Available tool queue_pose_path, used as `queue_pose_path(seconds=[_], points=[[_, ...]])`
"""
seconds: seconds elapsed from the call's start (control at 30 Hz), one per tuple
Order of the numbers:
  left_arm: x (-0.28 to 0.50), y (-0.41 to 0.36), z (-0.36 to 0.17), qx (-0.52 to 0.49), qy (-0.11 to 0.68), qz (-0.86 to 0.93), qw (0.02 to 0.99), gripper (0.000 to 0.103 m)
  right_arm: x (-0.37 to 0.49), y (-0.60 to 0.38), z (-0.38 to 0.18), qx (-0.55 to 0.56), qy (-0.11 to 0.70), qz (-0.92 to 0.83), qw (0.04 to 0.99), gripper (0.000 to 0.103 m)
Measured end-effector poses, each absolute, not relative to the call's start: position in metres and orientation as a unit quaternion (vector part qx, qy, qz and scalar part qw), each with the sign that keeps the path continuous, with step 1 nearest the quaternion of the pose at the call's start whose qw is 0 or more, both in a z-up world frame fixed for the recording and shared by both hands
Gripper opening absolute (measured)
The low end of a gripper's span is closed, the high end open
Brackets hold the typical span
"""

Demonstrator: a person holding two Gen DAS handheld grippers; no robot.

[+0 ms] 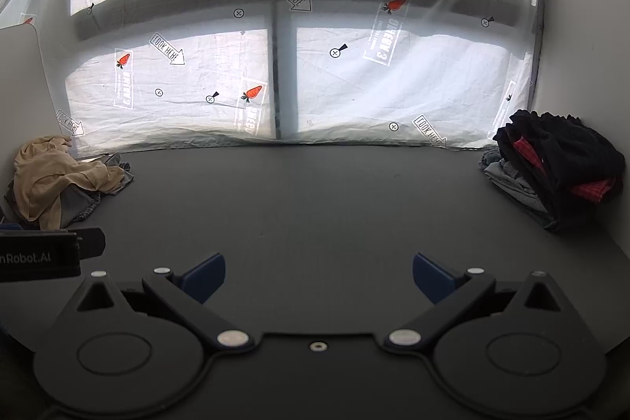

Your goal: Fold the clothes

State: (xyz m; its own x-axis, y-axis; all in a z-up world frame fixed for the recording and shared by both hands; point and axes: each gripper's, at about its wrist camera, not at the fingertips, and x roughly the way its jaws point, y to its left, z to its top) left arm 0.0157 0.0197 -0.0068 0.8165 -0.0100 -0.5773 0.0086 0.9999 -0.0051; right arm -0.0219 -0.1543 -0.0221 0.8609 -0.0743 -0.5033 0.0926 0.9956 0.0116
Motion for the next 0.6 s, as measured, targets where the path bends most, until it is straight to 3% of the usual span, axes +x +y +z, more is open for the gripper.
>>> queue_pose_path(seconds=[0.6], points=[[0.060,0.000,-0.009,-0.022,0.317,0.029,0.948,0.103,0.027,-0.185,-0.023,0.003,0.229,-0.050,0.972,0.103]])
